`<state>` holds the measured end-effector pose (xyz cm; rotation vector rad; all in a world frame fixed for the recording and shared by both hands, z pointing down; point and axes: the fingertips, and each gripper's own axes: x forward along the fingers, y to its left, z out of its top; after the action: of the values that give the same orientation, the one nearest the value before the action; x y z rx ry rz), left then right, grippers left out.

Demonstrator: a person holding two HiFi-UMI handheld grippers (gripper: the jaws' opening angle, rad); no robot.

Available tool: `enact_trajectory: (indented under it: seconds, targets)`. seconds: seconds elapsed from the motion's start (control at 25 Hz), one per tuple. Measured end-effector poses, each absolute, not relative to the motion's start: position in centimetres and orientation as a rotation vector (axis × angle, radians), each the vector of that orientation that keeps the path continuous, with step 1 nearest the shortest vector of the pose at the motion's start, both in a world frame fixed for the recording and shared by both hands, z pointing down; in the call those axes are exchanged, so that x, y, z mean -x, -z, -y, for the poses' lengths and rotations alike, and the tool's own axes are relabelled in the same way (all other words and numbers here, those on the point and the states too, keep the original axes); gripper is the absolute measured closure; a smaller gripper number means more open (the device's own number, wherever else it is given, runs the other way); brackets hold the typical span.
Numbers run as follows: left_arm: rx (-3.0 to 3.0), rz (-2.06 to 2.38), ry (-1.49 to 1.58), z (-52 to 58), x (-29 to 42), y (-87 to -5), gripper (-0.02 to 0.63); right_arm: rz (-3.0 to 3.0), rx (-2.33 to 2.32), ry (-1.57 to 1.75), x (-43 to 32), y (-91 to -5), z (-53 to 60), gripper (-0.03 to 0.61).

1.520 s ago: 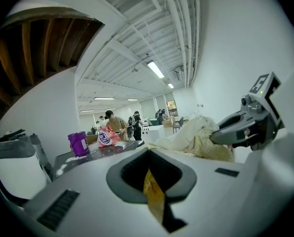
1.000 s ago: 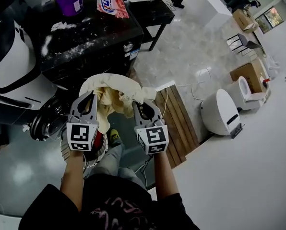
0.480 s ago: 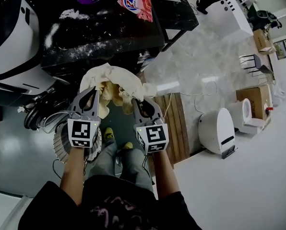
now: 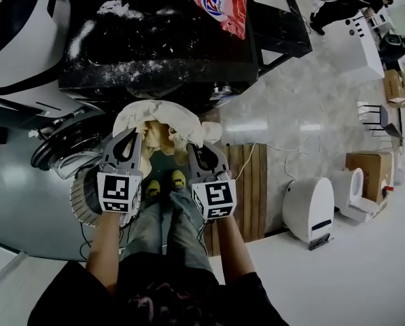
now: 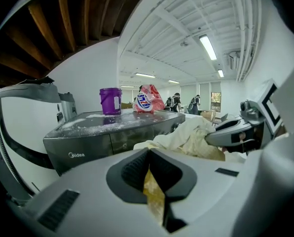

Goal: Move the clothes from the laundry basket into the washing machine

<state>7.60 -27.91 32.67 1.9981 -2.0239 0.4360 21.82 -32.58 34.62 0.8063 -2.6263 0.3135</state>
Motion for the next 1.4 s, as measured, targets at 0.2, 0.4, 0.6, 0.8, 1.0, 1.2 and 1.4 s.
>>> enact_trajectory:
  seconds: [0.2,0.4,0.6,0.8,1.0,1.2,1.4]
  targets:
    - [-1.877,2.076,-0.448,28.5,-7.1,-35.3,0.597,2.661,-0.699,-0.348,-21.0,-37.5,34.4,0.534]
    - [-1.78,2.122,-0.443,28.8,-7.2,-37.6,0.597,2.676,-0.602,-0.342,-19.8,-39.8,35.6,0.534]
    - [-1.719,2.133,-0.413,29.1,-7.2,-40.5,0.597,2.677,-0.57,-0.353,-19.4,-42.4,36.3,0.534]
    - [-1.691,2.136,-0.386,28.7,-6.4,-44.9,0.597,2.665,-0.571,-0.337,-19.0,-46.2,36.4,0.534]
    - [-1.701,2.168,-0.337,29.0,-5.1,-48.9,0.597,2.679,-0.628,-0.351,-18.4,-50.3,36.8,0.532]
    - [-1.731,2.214,-0.34,30.6,-3.9,-53.4,0.597,2.706,-0.656,-0.345,-16.7,-55.2,37.3,0.532]
    - [-1.752,2.26,-0.313,32.2,-2.2,-57.9,0.597,2.752,-0.68,-0.308,-14.8,-59.5,38.5,0.532]
